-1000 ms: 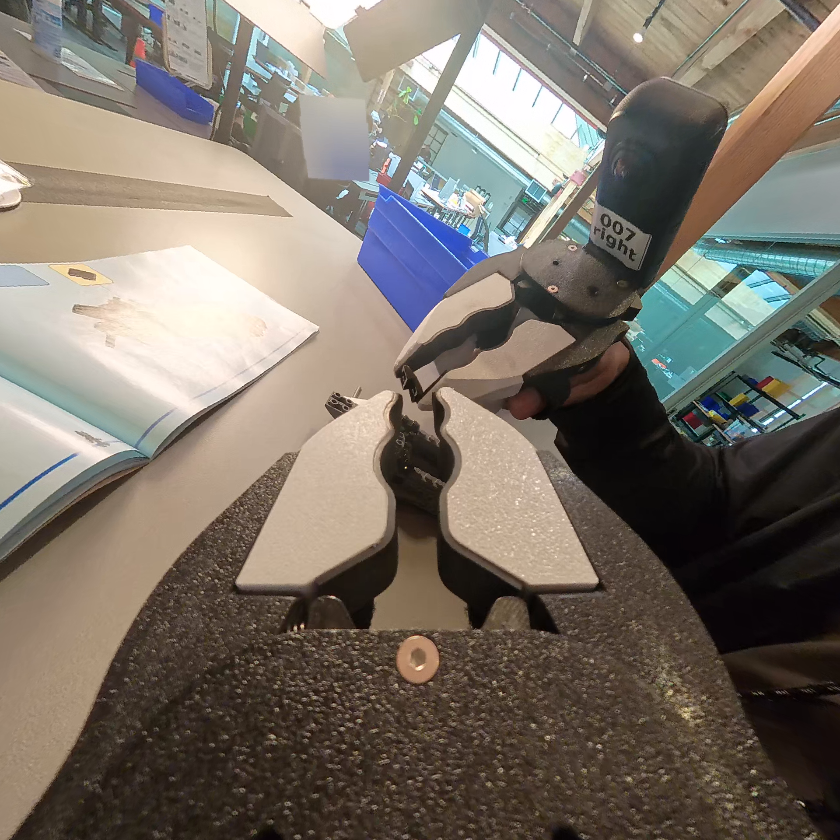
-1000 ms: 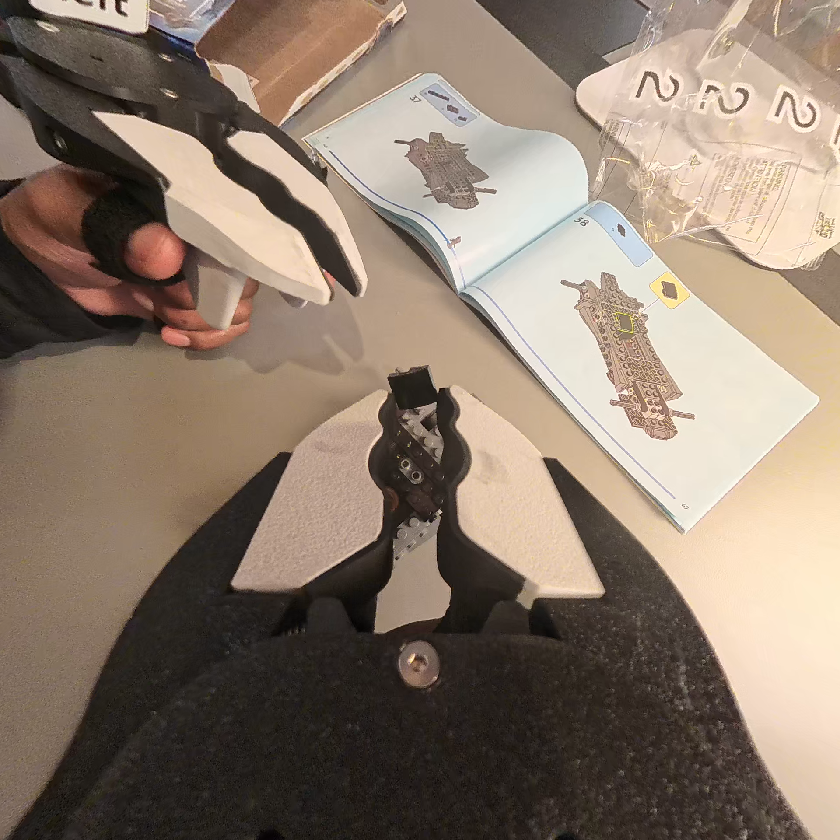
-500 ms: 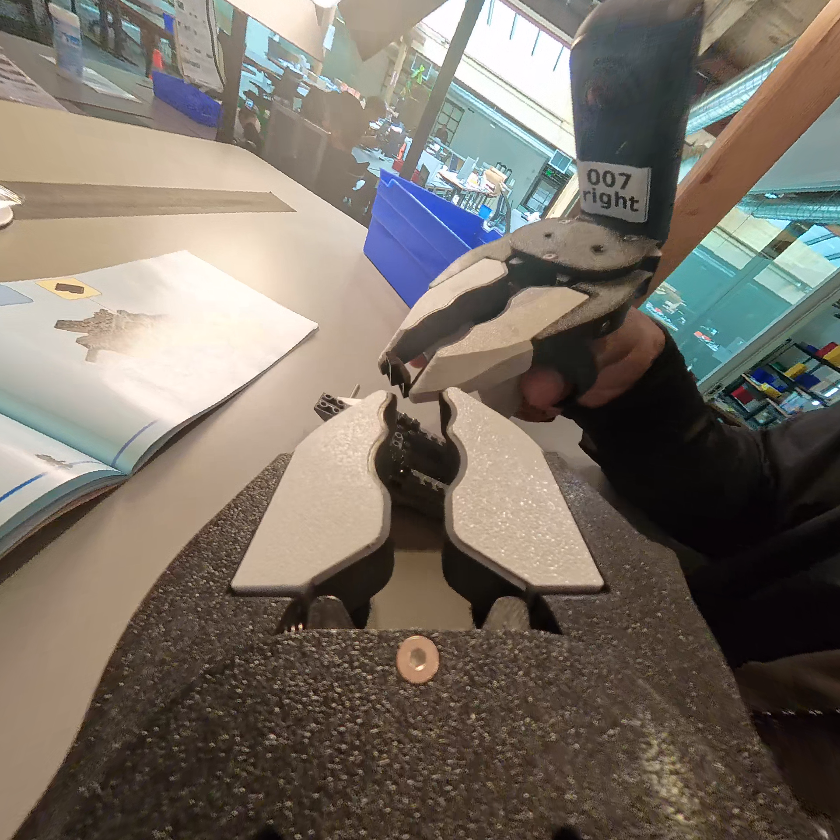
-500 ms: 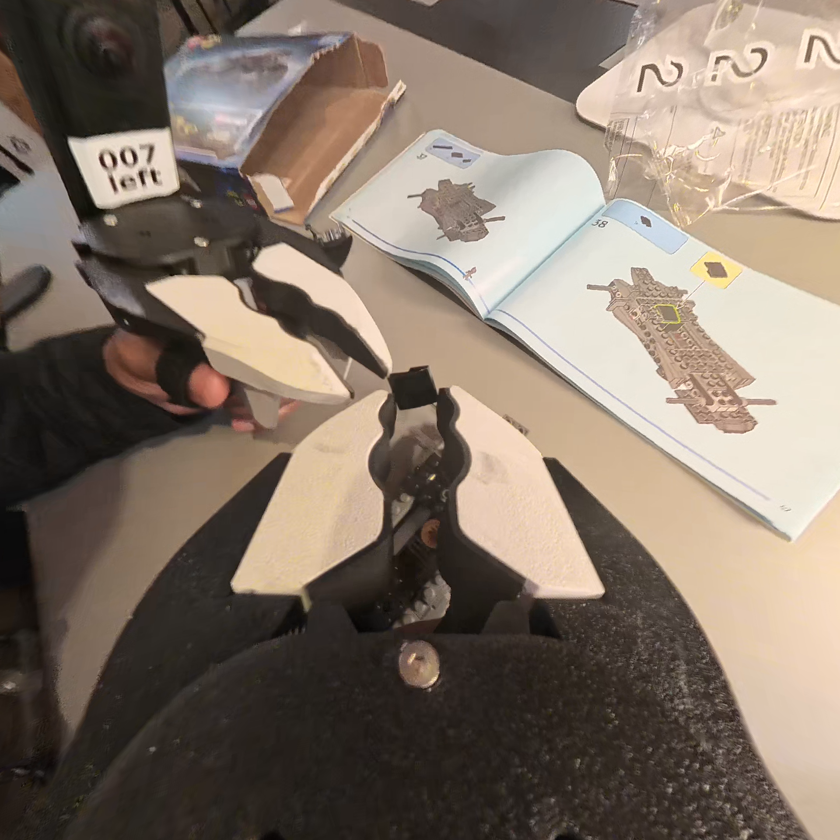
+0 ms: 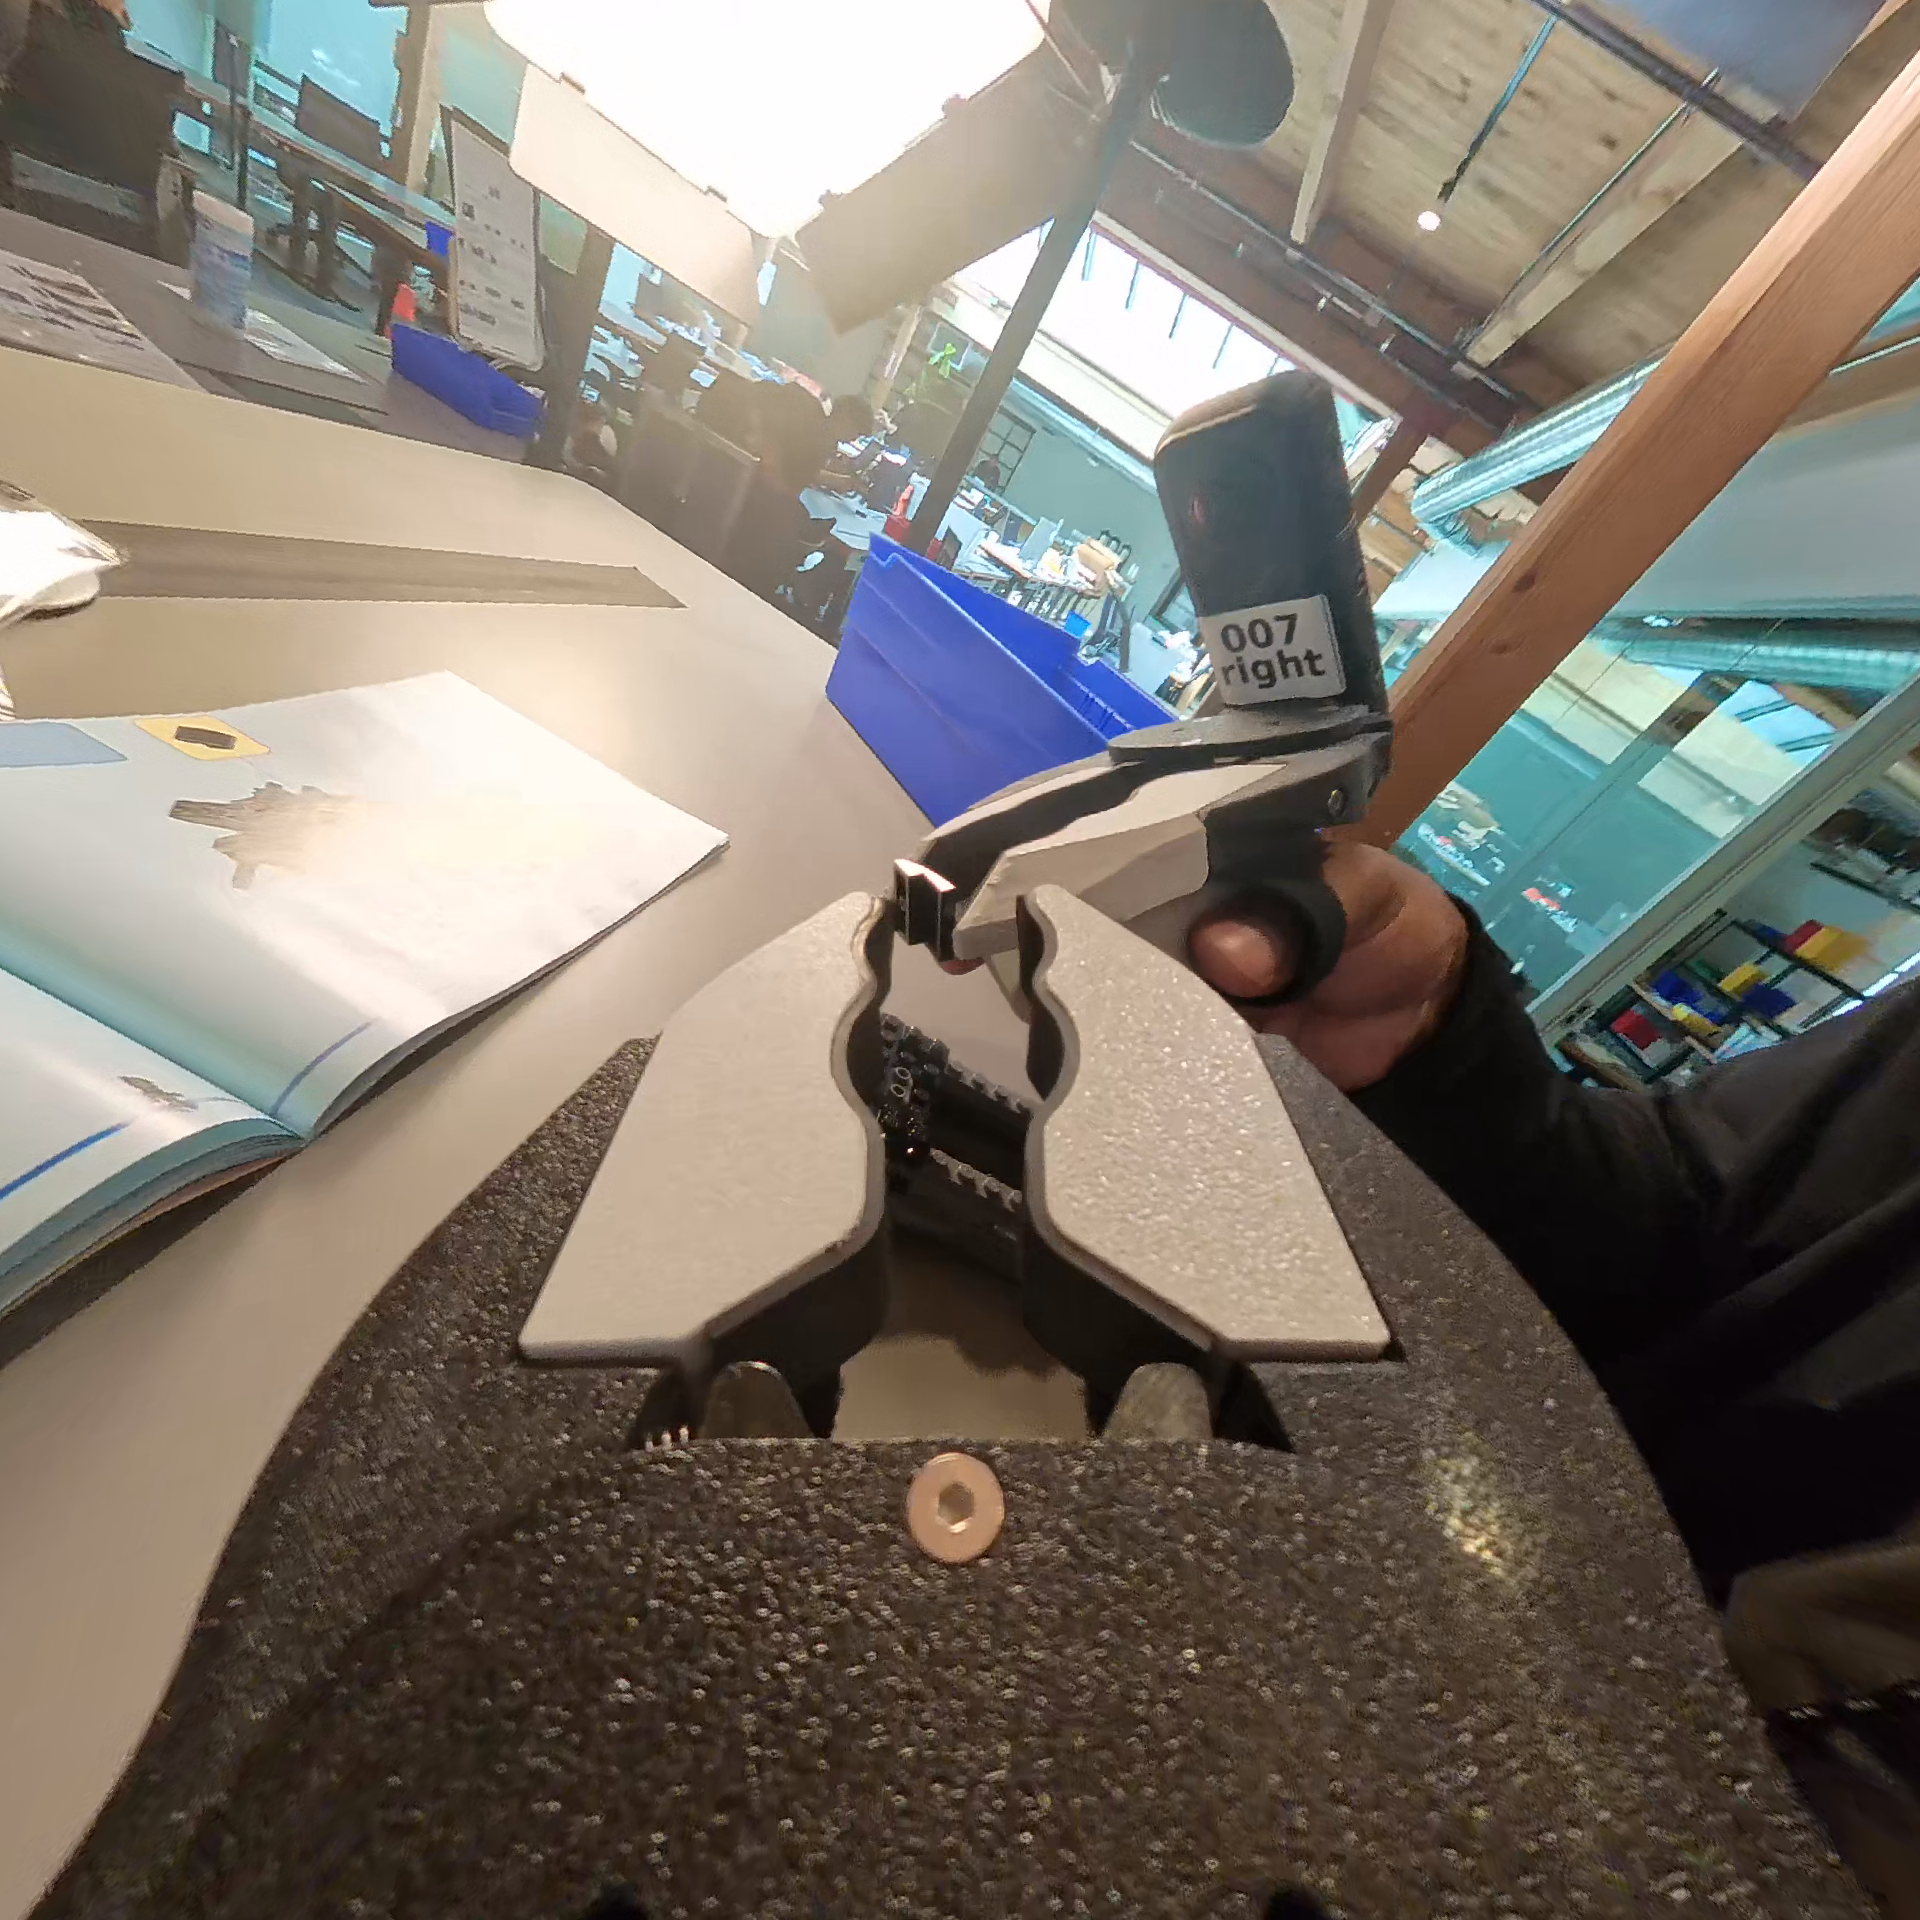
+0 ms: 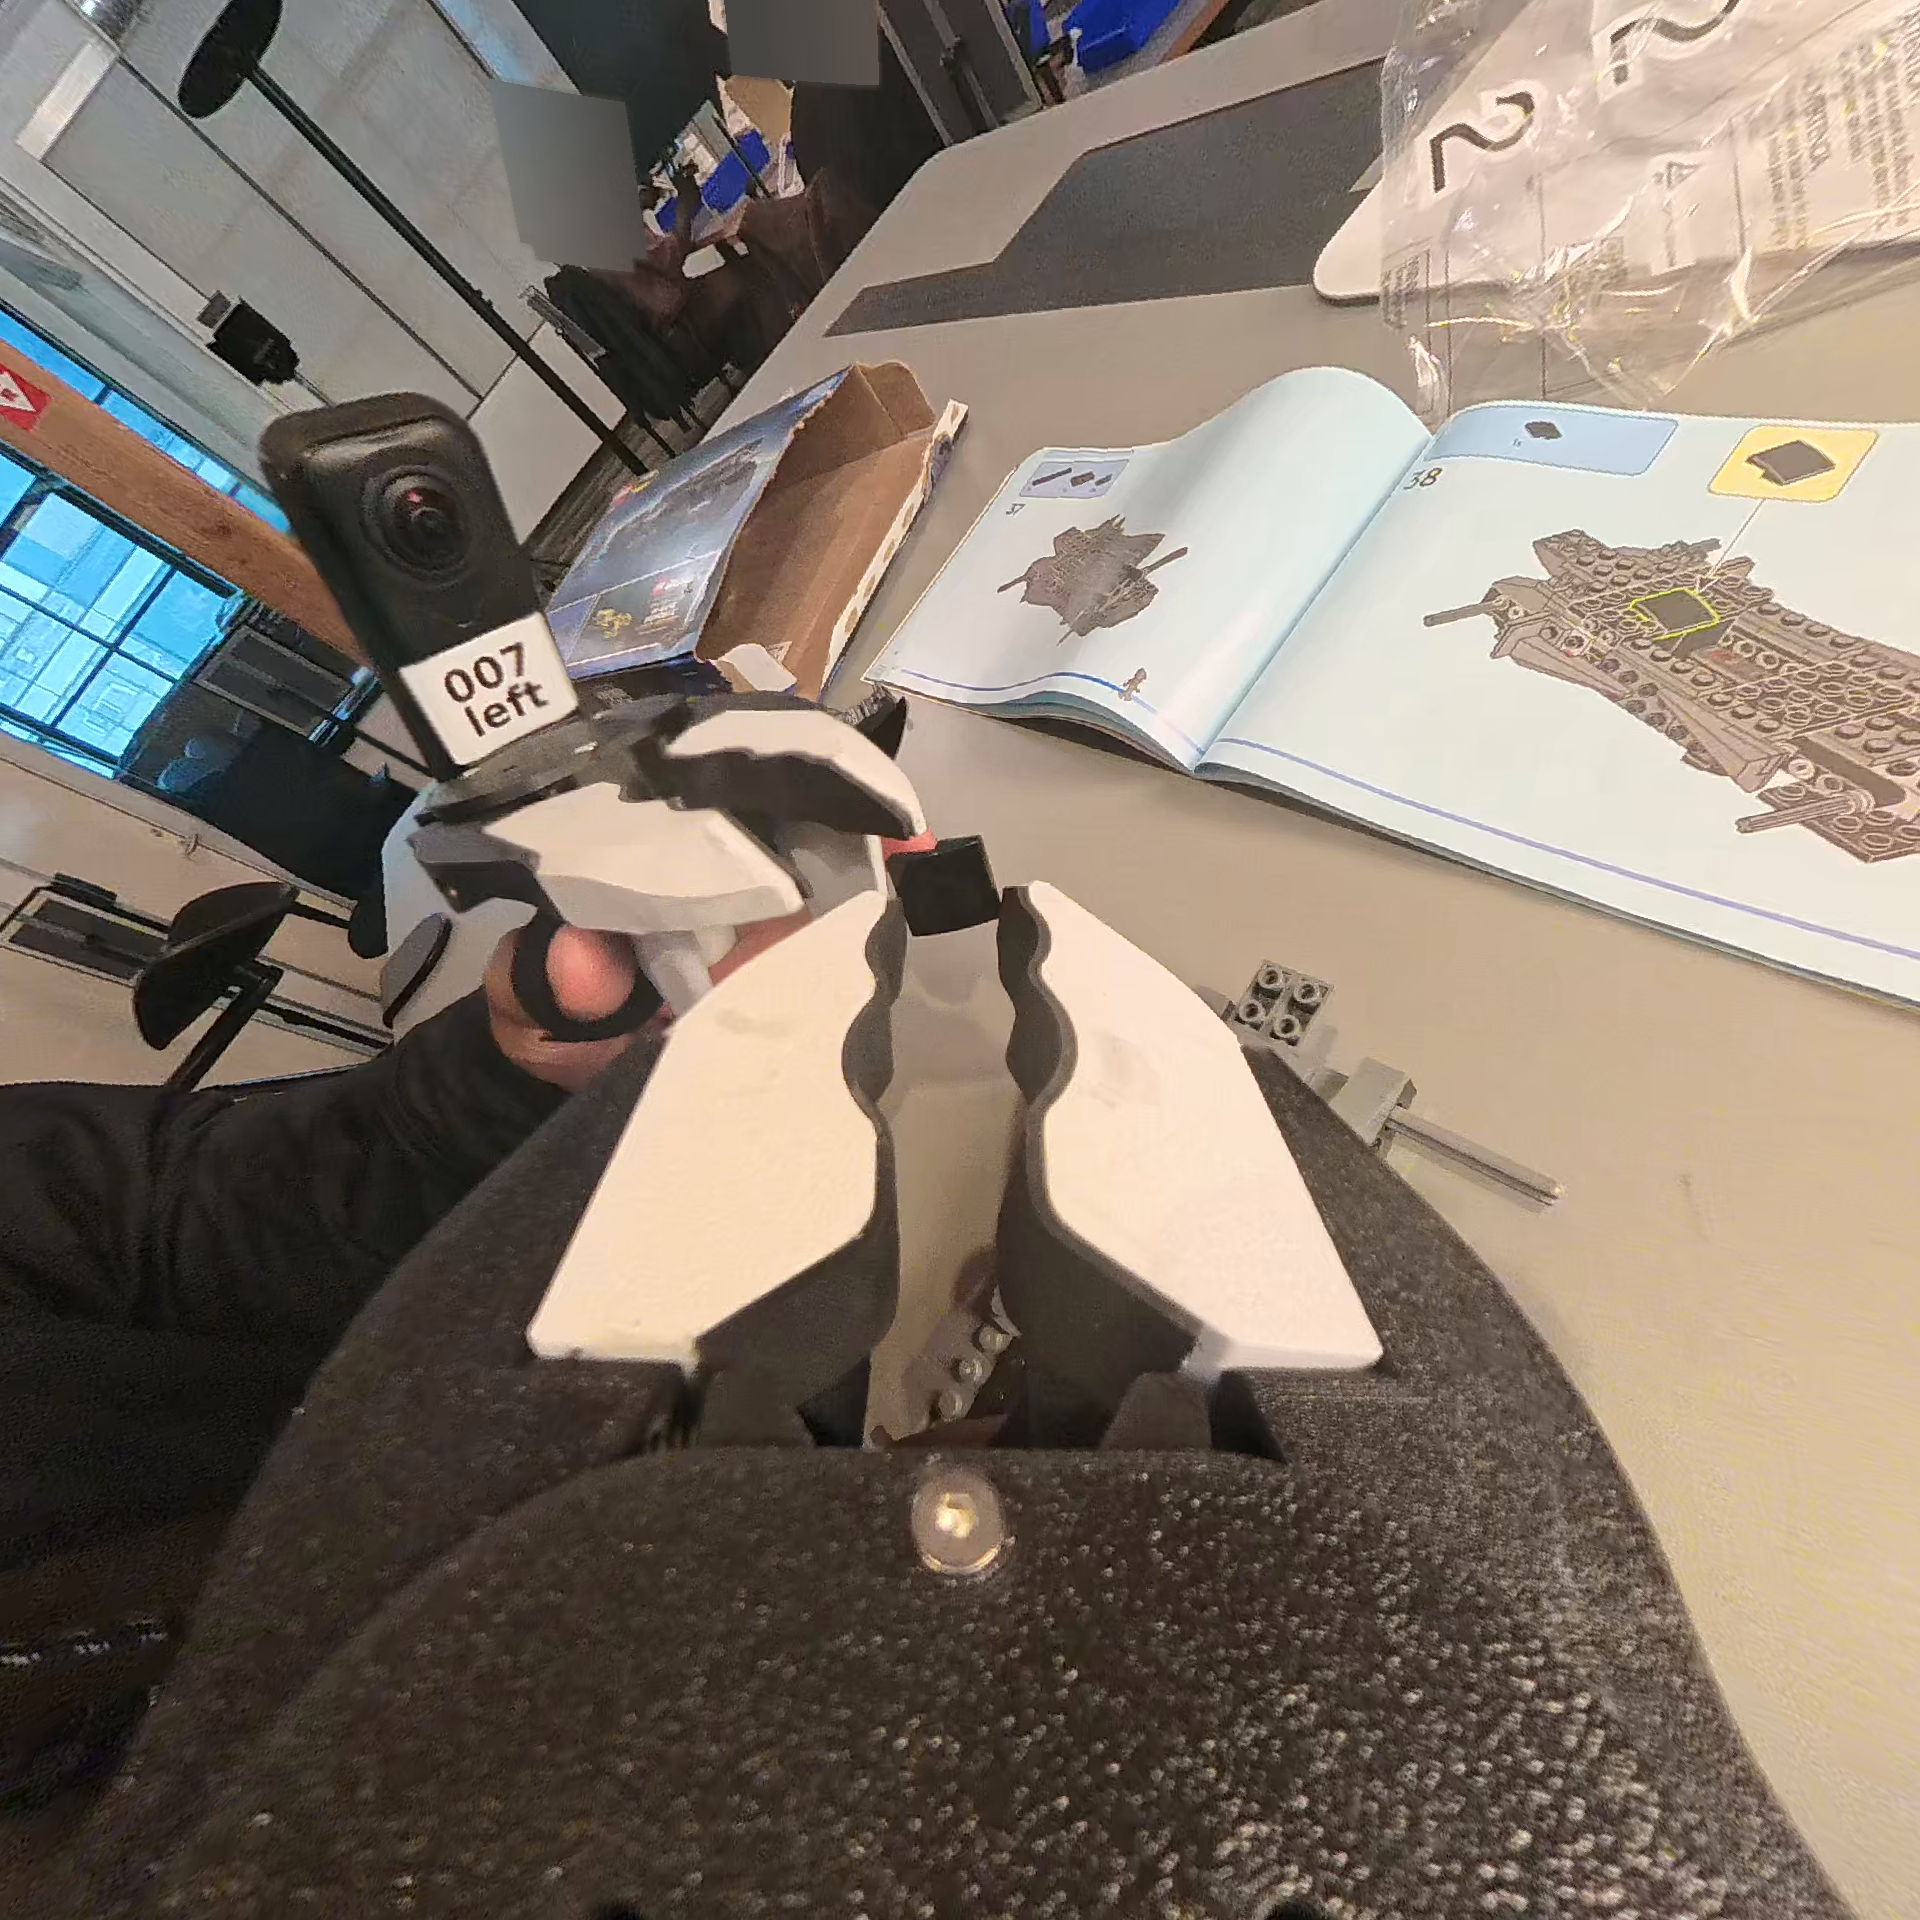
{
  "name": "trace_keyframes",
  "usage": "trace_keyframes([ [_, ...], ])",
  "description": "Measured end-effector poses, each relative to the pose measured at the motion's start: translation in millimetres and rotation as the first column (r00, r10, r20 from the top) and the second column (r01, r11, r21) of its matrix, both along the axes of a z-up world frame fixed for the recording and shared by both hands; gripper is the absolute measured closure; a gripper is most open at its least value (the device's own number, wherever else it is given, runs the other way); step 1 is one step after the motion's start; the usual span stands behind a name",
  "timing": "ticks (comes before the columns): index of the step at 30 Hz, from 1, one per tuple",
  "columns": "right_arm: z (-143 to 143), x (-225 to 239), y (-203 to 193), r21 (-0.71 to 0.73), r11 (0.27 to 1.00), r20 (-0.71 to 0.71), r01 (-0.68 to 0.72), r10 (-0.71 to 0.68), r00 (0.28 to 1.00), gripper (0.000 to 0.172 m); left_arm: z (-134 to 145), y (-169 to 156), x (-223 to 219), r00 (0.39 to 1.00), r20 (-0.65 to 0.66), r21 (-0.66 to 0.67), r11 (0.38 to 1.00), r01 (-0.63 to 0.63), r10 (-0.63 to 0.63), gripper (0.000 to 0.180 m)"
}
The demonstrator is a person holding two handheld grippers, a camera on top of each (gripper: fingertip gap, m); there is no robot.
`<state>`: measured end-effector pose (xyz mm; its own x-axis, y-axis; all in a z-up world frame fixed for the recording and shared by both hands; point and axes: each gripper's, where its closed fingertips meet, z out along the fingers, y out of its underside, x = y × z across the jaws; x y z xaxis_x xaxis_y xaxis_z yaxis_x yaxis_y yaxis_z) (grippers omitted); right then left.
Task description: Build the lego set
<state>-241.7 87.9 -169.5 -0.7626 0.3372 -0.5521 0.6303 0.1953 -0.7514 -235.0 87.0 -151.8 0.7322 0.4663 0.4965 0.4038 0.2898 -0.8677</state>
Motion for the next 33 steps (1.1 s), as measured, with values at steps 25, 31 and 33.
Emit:
trace_keyframes([
  [25, 9, -5, -4, -0.222, 0.961, 0.283, 0.167, -0.101, 0.954, 0.154, 0, 7, -3, 0.980, -0.154, -0.172, 0.973, -0.151, 0.125, 0.157],
  [31, 11, 0, -8, -0.263, 0.950, 0.328, 0.167, -0.074, 0.942, 0.154, 0, 8, -3, 0.967, -0.202, -0.222, 0.954, -0.201, 0.157, 0.157],
  [33, 11, 0, -9, -0.267, 0.949, 0.338, 0.167, -0.070, 0.939, 0.154, 0, 7, -4, 0.960, -0.216, -0.234, 0.945, -0.227, 0.177, 0.158],
])
